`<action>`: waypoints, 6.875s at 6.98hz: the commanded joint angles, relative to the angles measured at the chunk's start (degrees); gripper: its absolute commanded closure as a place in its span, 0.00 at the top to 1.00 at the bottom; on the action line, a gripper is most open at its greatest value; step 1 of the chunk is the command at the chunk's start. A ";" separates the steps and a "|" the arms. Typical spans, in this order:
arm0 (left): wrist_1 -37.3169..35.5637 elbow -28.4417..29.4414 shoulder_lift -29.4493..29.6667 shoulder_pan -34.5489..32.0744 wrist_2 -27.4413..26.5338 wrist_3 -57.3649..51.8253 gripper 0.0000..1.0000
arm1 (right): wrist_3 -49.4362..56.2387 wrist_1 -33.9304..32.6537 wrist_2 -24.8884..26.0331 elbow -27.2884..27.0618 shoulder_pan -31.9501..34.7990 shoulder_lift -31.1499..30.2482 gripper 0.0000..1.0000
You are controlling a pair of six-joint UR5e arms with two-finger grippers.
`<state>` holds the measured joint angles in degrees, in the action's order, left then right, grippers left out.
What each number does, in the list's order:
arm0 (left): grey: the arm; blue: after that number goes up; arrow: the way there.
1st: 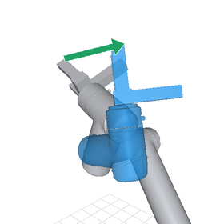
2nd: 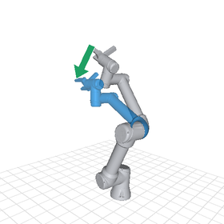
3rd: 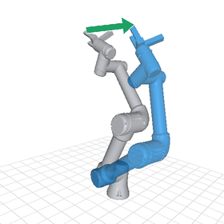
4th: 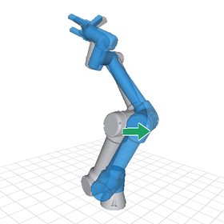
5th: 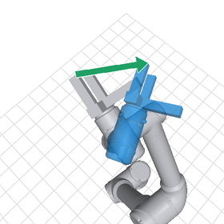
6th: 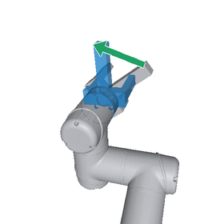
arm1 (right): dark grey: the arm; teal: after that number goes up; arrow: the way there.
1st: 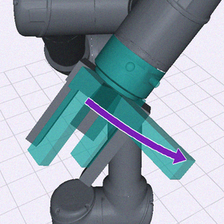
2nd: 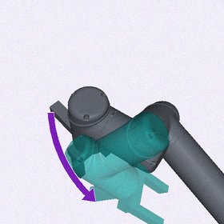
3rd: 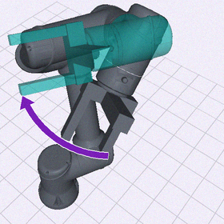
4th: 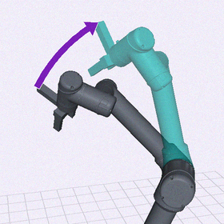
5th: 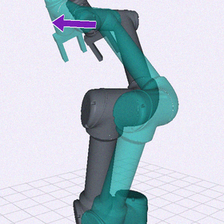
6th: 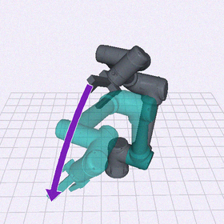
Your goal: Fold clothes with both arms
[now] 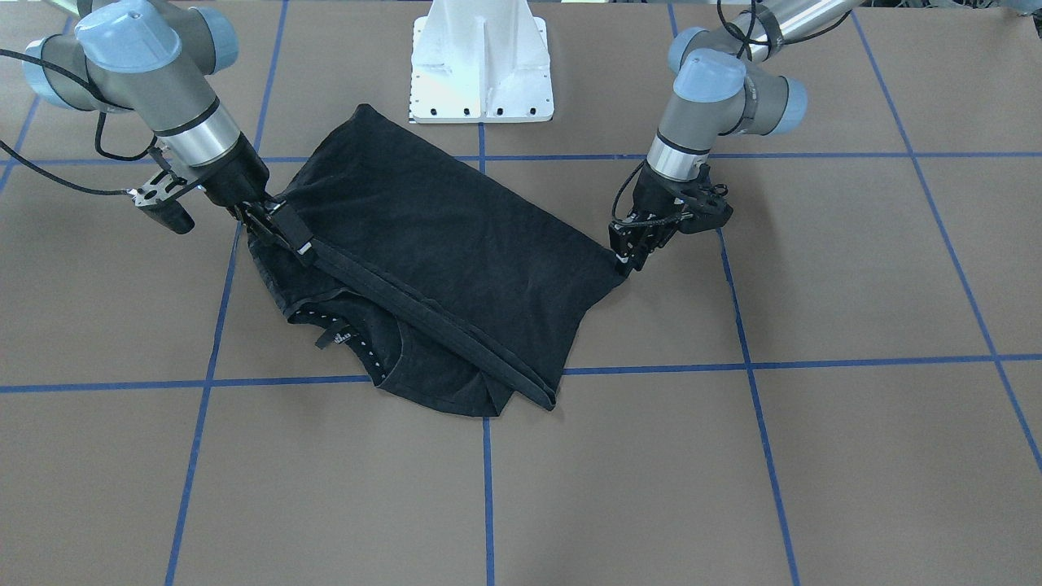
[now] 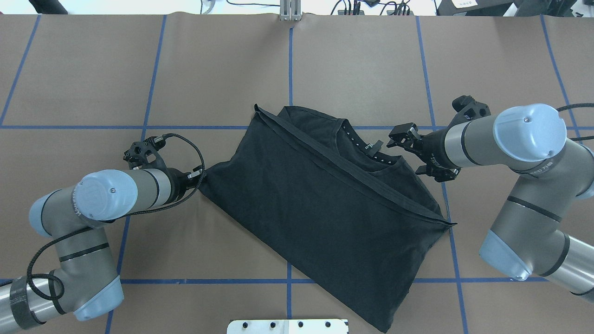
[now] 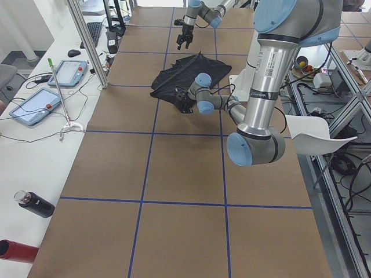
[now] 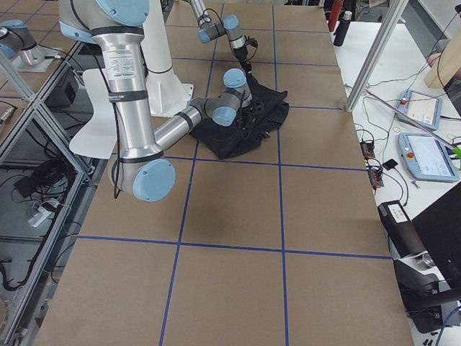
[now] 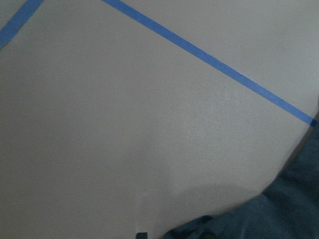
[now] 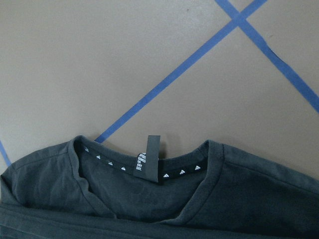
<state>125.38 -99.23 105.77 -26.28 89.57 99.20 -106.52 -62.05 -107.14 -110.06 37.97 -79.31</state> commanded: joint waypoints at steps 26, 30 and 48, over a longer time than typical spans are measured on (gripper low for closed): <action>26.58 33.31 17.28 -20.57 10.80 -19.84 0.93 | 55.63 -34.54 22.06 1.95 -23.55 18.14 0.41; 27.11 33.31 16.49 -20.57 10.80 -19.84 0.93 | 55.90 -34.54 23.03 2.83 -24.52 18.05 0.11; 26.84 32.70 16.57 -20.57 10.44 -19.66 0.91 | -1.83 -23.47 21.97 -0.69 -21.81 9.70 0.65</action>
<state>152.23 -66.46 122.28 -46.84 100.02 79.47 -104.27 -85.96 -85.15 -111.60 15.15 -69.59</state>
